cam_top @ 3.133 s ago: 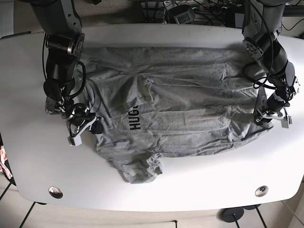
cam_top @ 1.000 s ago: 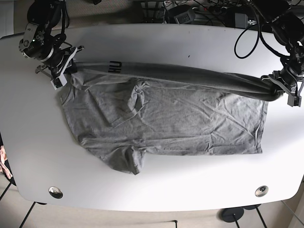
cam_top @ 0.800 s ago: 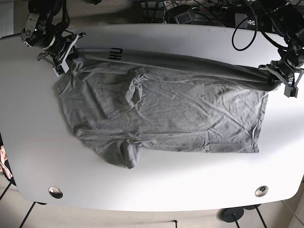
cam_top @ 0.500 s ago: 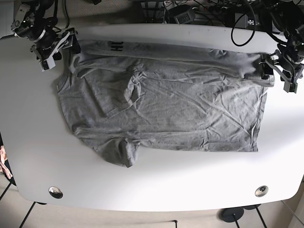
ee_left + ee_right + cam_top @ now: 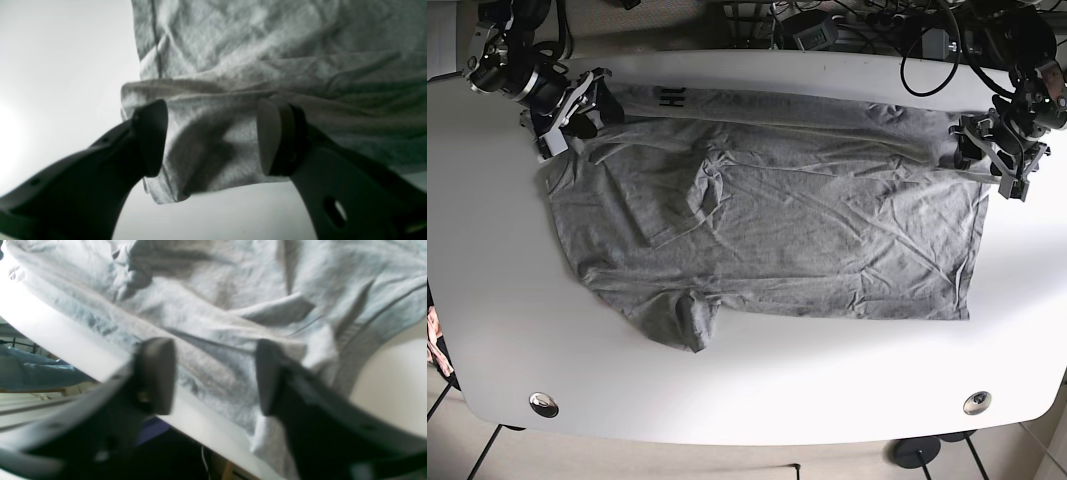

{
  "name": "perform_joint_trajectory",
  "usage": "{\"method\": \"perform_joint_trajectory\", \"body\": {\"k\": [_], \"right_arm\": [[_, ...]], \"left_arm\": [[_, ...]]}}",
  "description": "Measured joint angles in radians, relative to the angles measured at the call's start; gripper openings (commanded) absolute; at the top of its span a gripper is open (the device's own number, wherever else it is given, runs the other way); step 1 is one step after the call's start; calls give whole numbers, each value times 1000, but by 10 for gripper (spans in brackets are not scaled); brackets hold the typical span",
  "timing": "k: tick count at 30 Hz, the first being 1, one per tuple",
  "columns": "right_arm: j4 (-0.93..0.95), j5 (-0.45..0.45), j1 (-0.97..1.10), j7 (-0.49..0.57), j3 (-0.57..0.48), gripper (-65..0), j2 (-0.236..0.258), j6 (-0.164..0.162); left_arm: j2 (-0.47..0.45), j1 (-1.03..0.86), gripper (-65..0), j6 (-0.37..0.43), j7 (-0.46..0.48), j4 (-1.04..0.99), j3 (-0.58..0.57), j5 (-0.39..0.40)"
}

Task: Fold the T-shirt properly
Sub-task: 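Press the folded edge flat and open both grippers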

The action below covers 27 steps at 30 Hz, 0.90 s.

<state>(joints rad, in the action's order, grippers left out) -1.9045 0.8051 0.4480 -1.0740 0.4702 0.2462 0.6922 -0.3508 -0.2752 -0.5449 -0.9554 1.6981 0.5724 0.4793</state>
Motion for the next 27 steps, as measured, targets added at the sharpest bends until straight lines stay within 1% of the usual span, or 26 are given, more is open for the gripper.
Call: {"method": "perform_joint_trajectory", "body": {"k": [2,4,6,8,10,16,18,19,21,27], "right_arm": [[41,-42,-4,10,-16,-463,-1,1],[102,-121,-17,16,-9,-485,-8,-1],[139,-188,-19,26,-8,-488,-19,-3],[171,-219,-19,72,-12,-488,-24,0],[188,-237,-20,88,-11,-488,-19,12],[184,-304,8,141,-9,-488,-16,16],[182,-303,26,151,-8,-490,5,16],[182,-303,37,150,-7,-490,18,19],[153,-307,65,145,-5,-490,28,18],[43,-373,139,82,-6,-490,27,10]], "left_arm": [[0,0,-272,-3,32,-50,-13,13],[1,2,-283,-6,34,-101,-11,15],[-13,-4,-347,-5,29,-135,1,10],[-30,-3,-389,-5,31,-164,4,8],[-35,1,-390,-5,34,-194,1,13],[-57,-84,-390,-5,60,-183,1,23],[-56,-110,-390,-5,60,-163,0,23],[-56,-129,-390,-5,60,-152,1,24],[-56,-173,-390,-6,61,-124,2,27],[-53,-259,-390,-5,29,-19,3,15]]}}
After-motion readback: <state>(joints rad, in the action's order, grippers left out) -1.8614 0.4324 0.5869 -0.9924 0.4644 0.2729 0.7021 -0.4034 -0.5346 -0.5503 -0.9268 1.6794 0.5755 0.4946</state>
